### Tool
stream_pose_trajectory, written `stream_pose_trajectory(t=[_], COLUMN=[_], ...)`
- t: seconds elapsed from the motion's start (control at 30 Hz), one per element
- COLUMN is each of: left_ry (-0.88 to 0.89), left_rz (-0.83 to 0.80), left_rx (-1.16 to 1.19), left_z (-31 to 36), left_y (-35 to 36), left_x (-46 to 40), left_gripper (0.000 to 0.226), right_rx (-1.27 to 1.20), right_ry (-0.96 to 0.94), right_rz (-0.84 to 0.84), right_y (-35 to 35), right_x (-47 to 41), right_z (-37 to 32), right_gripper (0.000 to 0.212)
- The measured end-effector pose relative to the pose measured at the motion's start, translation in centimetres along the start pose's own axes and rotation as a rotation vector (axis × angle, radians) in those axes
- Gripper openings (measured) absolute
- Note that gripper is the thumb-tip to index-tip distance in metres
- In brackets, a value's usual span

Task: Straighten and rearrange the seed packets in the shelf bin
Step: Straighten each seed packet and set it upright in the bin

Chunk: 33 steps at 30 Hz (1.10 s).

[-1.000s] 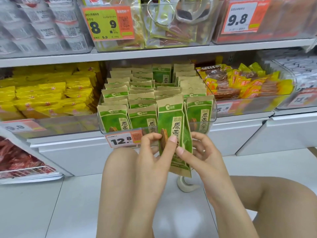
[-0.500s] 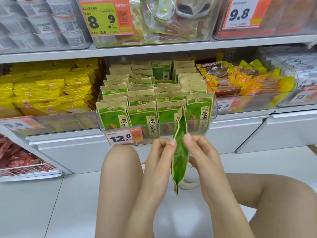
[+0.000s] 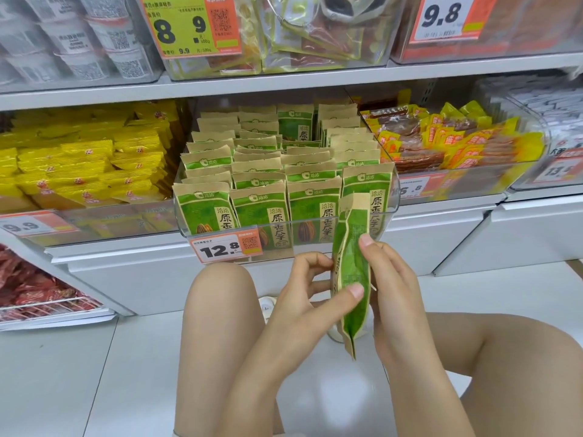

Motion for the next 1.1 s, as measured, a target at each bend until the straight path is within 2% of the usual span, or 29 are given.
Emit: stream_pose_trajectory(t=[0.1,0.3,0.43,0.57,0.67,0.8,0.87,1.0,1.1], left_ry=[-0.003,0.042,0.033,0.018,0.010,0.005,0.007,0.030,0.049], left_rz=[0.025,0.346,0.425,0.413,0.390,0.386,0.381,0.311,0.295], left_rx=[0.037,0.220,0.255,0.254,0.283,0.286,0.296,0.269,0.242], left_z=[-0.3,0.3,0.5,0.5,0.5,0.5,0.7,1.5,2.0], left_y=[-0.3,-2.0,-2.7,-2.7,-2.6,-2.5,-2.4,-2.3,-2.1], left_x=[-0.1,-0.5,-0.3,-0.1,-0.2,-0.2,-0.2,0.0,0.1], left_gripper=[0.062,0.060,0.061,0.061,0.047,0.057,0.053,0.043,0.045], right_rx=[-0.017,0.096,0.124,0.147,0.159,0.166,0.174,0.193,0.389], right_ry=[0.028,0.064,0.083,0.066,0.062,0.042,0.013,-0.072,-0.247], right_rz=[-0.070,-0.341,-0.432,-0.449,-0.429,-0.415,-0.397,-0.312,-0.238], right_y=[-0.2,0.4,1.1,1.1,1.0,1.0,1.0,0.5,0.1], right_x=[0.0,0.4,0.8,0.9,0.9,0.8,0.7,0.2,0.0], right_z=[-0.1,0.5,0.9,0.7,0.4,0.2,0.3,0.6,0.2], right_gripper=[0.047,0.038,0.028,0.027,0.021,0.020,0.019,0.006,0.020])
Point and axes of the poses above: each hand's wrist, its own x-axis away from the middle knuckle, its own y-axis out of the palm, z = x × y, the point moved 4 cm from there along -x, towards the middle knuckle, and after that the axes turned 6 degrees about -x, right-handed, at the moved point
